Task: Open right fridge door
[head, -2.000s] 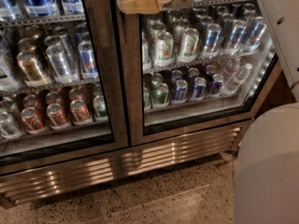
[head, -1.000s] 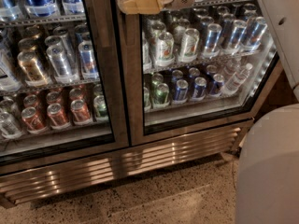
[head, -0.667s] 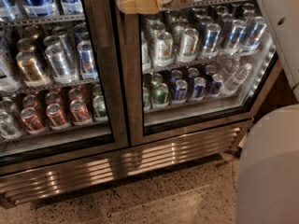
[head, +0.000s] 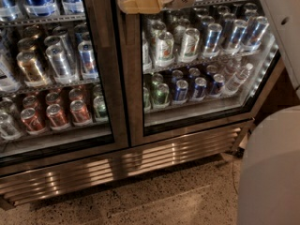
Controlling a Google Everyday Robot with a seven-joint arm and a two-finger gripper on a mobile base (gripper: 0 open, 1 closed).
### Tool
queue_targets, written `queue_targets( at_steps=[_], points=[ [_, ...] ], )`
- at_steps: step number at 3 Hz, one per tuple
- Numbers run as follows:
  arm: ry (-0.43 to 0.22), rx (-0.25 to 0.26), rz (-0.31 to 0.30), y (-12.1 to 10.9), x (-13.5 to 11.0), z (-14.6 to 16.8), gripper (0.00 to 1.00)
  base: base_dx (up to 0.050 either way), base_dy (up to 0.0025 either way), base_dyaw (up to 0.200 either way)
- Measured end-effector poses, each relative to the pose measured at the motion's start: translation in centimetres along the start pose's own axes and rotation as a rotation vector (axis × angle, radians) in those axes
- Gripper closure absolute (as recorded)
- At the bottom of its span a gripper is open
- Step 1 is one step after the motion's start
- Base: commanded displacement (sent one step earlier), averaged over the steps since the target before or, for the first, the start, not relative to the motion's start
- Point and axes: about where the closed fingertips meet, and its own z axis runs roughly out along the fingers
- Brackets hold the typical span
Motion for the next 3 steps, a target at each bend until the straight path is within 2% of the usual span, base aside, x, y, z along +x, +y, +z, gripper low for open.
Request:
queue_targets(
  at_steps=[3],
  points=[
    [0.001, 0.014, 0.008, -0.01, -0.06, 0.02, 1.0, 0.0, 0.0, 0.0]
  ],
)
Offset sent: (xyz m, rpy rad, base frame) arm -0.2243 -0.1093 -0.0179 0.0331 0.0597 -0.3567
